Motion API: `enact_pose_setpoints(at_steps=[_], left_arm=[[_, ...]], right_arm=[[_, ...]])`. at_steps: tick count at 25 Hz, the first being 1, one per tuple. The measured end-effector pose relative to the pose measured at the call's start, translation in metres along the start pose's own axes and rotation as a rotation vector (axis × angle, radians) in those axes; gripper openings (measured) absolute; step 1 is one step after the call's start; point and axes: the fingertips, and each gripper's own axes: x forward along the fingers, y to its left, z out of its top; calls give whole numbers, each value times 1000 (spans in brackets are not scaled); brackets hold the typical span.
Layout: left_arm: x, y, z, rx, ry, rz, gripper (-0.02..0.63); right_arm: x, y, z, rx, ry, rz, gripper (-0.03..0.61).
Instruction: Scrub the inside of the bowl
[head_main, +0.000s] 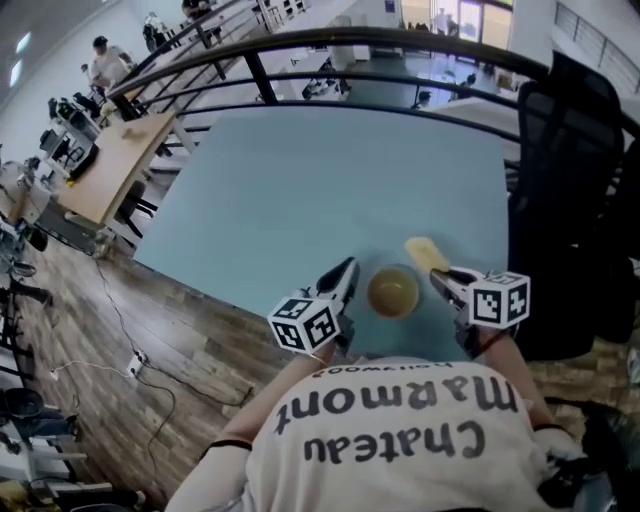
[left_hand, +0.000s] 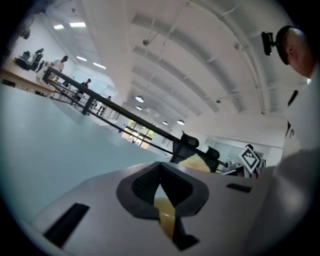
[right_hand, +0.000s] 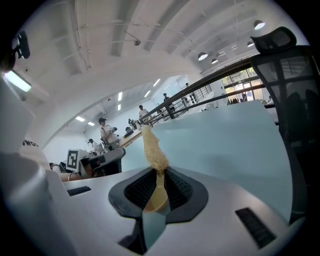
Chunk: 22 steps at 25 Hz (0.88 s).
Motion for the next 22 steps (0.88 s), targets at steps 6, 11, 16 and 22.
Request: enact_pose_setpoints(at_steps=[6, 11, 16, 22], left_arm=[[-44, -38, 38, 89, -31, -114, 3], [-93, -22, 40, 87, -9, -82, 3], [-135, -11, 43, 81, -28, -68, 3], [-169, -6, 31, 57, -32, -69, 3]], right_arm=[[-4, 41, 25, -39, -101, -18, 67], [2, 78, 8, -35, -91, -31, 66], [5, 109, -14, -38, -75, -42, 64], [-5, 131, -32, -47, -81, -77, 64]])
